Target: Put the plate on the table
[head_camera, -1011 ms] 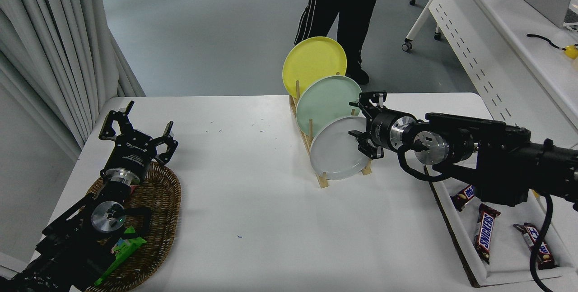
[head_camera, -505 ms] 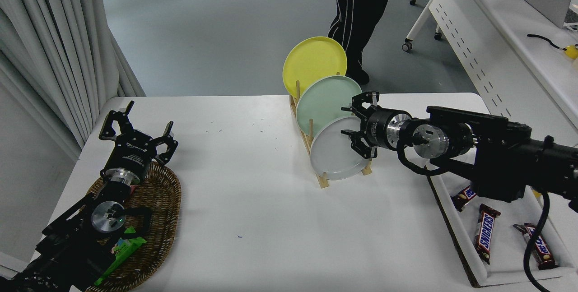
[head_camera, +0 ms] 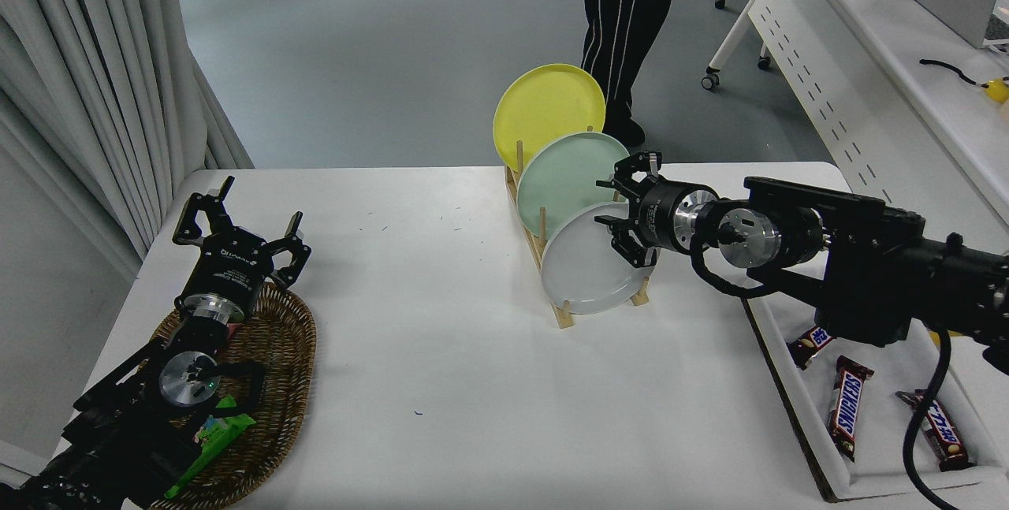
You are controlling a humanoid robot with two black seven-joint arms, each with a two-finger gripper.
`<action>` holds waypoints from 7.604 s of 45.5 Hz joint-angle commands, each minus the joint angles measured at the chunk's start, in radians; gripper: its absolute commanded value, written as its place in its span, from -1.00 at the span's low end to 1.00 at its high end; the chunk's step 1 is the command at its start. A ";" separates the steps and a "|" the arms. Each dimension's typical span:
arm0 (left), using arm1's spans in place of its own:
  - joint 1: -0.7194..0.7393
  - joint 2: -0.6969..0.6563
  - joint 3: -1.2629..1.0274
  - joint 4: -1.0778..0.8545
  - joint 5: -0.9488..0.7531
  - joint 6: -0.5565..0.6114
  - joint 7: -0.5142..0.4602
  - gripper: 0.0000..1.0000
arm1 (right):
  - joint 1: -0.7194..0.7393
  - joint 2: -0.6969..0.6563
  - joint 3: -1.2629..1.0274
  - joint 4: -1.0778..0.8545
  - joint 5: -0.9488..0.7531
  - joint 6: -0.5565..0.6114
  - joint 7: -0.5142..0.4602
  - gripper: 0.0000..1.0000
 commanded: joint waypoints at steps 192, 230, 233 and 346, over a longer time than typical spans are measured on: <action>0.000 0.000 0.000 0.000 0.000 0.000 0.000 1.00 | -0.321 -0.090 0.644 0.392 0.399 -0.605 -0.206 -1.00; 0.000 0.000 0.000 0.000 0.000 0.000 0.000 1.00 | -0.472 0.166 0.632 -0.055 0.491 -0.605 -0.397 -1.00; 0.000 0.000 0.000 0.000 0.000 0.000 0.000 1.00 | -0.487 0.177 0.637 -0.055 0.491 -0.605 -0.397 -1.00; 0.000 0.000 0.000 0.000 0.000 0.000 0.000 1.00 | -0.473 0.154 0.657 -0.034 0.422 -0.605 -0.389 0.99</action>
